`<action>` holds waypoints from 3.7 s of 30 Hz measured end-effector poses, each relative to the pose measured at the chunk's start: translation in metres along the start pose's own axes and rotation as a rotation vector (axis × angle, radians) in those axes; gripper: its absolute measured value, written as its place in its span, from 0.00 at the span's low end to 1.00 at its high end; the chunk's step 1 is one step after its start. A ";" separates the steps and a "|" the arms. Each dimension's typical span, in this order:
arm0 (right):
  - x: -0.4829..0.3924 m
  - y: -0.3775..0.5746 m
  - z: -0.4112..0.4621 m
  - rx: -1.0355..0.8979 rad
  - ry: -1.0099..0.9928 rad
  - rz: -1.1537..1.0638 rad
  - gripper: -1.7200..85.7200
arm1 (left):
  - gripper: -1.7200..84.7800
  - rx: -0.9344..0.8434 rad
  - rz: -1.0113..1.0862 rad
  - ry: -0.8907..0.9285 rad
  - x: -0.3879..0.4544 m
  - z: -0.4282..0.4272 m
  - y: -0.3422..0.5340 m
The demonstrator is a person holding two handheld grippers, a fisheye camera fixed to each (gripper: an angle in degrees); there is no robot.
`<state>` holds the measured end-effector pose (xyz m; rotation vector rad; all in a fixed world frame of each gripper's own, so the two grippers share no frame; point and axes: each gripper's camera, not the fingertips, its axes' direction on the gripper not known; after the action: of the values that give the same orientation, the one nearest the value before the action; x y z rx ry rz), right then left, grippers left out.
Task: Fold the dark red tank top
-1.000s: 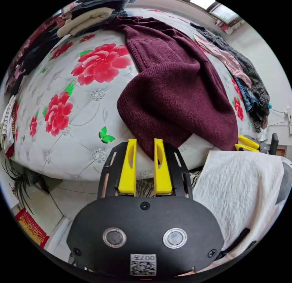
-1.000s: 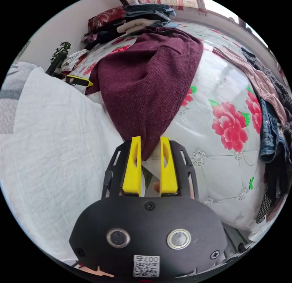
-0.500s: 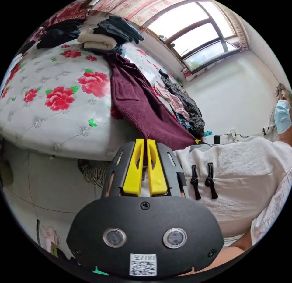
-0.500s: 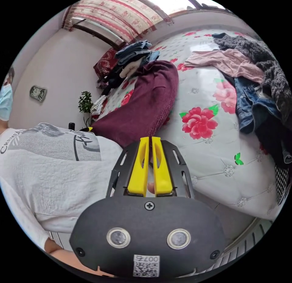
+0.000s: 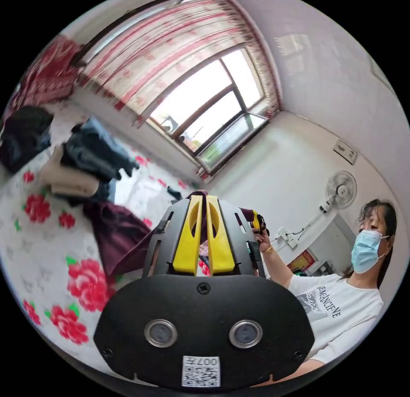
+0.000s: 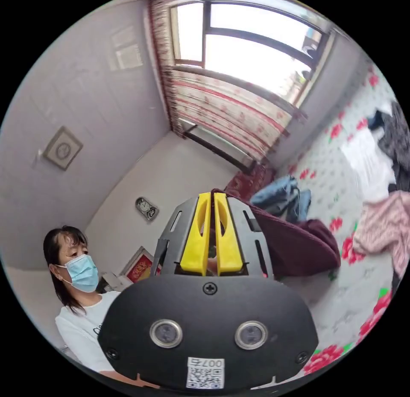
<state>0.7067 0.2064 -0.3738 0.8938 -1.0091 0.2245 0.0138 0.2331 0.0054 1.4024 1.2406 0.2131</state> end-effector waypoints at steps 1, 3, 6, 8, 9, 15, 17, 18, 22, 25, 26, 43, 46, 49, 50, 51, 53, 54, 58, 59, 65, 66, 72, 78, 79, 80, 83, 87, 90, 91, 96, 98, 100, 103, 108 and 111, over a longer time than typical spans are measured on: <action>-0.049 -0.020 -0.006 0.037 0.002 -0.132 0.02 | 0.01 0.051 0.119 0.040 0.046 -0.015 -0.032; -0.109 -0.031 -0.022 0.088 -0.041 -0.292 0.02 | 0.01 0.108 0.249 0.074 0.106 -0.043 -0.060; -0.172 -0.013 -0.051 0.099 -0.067 -0.440 0.02 | 0.01 0.141 0.401 0.054 0.172 -0.090 -0.063; -0.198 0.026 -0.076 0.082 -0.080 -0.505 0.02 | 0.01 0.135 0.438 0.087 0.188 -0.112 -0.046; -0.201 0.037 -0.082 0.077 -0.073 -0.506 0.02 | 0.01 0.112 0.435 0.117 0.190 -0.122 -0.029; -0.158 0.174 -0.120 -0.120 0.182 -0.148 0.02 | 0.01 -0.143 0.184 0.046 0.138 -0.132 0.096; -0.115 0.232 -0.124 -0.218 0.318 0.102 0.02 | 0.01 -0.253 0.027 -0.001 0.101 -0.126 0.139; -0.102 0.245 -0.124 -0.239 0.330 0.170 0.02 | 0.01 -0.338 -0.078 -0.027 0.075 -0.119 0.166; 0.008 0.327 -0.107 -0.381 0.362 0.615 0.02 | 0.01 -0.541 -0.389 -0.068 -0.029 -0.080 0.241; 0.077 0.348 -0.086 -0.334 0.279 0.825 0.02 | 0.01 -0.548 -0.581 -0.054 -0.106 -0.046 0.261; 0.095 0.338 -0.077 -0.268 0.248 0.843 0.02 | 0.01 -0.536 -0.595 -0.050 -0.117 -0.037 0.258; -0.212 0.050 -0.014 0.260 0.061 -0.355 0.02 | 0.01 0.042 0.322 0.244 0.117 -0.030 -0.117; -0.199 0.110 -0.030 0.245 0.044 -0.296 0.02 | 0.01 -0.018 0.299 0.262 0.109 -0.045 -0.064; -0.171 0.176 -0.043 0.162 0.106 -0.158 0.02 | 0.01 -0.119 0.227 0.182 0.088 -0.054 0.006; -0.158 0.203 -0.047 0.117 0.169 -0.089 0.02 | 0.01 -0.141 0.201 0.157 0.081 -0.055 0.023; -0.151 0.217 -0.047 0.090 0.208 -0.046 0.02 | 0.01 -0.198 0.135 0.104 0.063 -0.054 0.058; -0.114 0.271 -0.048 -0.014 0.360 0.166 0.02 | 0.01 -0.295 -0.027 0.030 0.026 -0.052 0.116; -0.104 0.284 -0.047 -0.042 0.389 0.223 0.02 | 0.01 -0.352 -0.157 -0.006 0.000 -0.050 0.158; -0.041 0.353 -0.039 -0.174 0.466 0.543 0.02 | 0.01 -0.443 -0.558 -0.045 -0.071 -0.051 0.276; -0.028 0.365 -0.035 -0.197 0.461 0.608 0.02 | 0.01 -0.454 -0.584 -0.044 -0.076 -0.050 0.284; 0.015 0.364 -0.017 -0.147 0.371 0.692 0.02 | 0.01 -0.474 -0.567 -0.032 -0.109 -0.027 0.280; 0.021 0.359 -0.015 -0.138 0.366 0.689 0.02 | 0.01 -0.457 -0.577 -0.037 -0.124 -0.015 0.272; 0.085 0.266 0.051 -0.137 0.654 0.507 0.03 | 0.05 -0.348 -0.655 -0.080 -0.223 0.096 0.223; 0.135 0.252 0.100 -0.225 0.901 0.444 0.06 | 0.10 -0.316 -0.729 -0.252 -0.275 0.147 0.219; 0.141 0.264 0.104 -0.280 0.922 0.445 0.07 | 0.10 -0.387 -0.698 -0.250 -0.276 0.156 0.228; 0.147 0.279 0.105 -0.325 0.920 0.460 0.08 | 0.11 -0.427 -0.681 -0.246 -0.275 0.160 0.234; 0.158 0.322 0.099 -0.393 0.886 0.527 0.09 | 0.13 -0.609 -0.576 -0.292 -0.258 0.176 0.270; 0.164 0.349 0.103 -0.440 0.846 0.525 0.10 | 0.13 -0.763 -0.403 -0.389 -0.231 0.201 0.302; 0.178 0.354 0.125 -0.538 0.846 0.494 0.09 | 0.09 -0.900 -0.261 -0.508 -0.222 0.236 0.308; 0.186 0.353 0.135 -0.594 0.858 0.502 0.08 | 0.04 -0.951 -0.211 -0.554 -0.220 0.248 0.309; 0.148 0.300 0.120 -0.473 0.788 0.383 0.03 | 0.02 -0.756 -0.330 -0.338 -0.221 0.204 0.262; 0.101 0.271 0.087 -0.377 0.718 0.294 0.02 | 0.01 -0.600 -0.355 -0.240 -0.211 0.159 0.241; 0.084 0.269 0.067 -0.388 0.700 0.294 0.02 | 0.01 -0.543 -0.352 -0.228 -0.200 0.115 0.243; 0.095 0.298 0.040 -0.391 0.622 0.445 0.02 | 0.01 -0.519 -0.509 -0.175 -0.216 0.082 0.289; 0.139 0.362 0.035 -0.554 0.645 0.703 0.02 | 0.01 -0.661 -0.674 -0.252 -0.233 0.085 0.356; 0.136 0.363 0.031 -0.560 0.640 0.691 0.02 | 0.01 -0.675 -0.648 -0.268 -0.231 0.079 0.354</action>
<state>0.5630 0.3845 -0.0596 -0.0808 -0.6775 0.7183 0.1651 0.1033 0.3862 0.4004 1.1805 -0.0153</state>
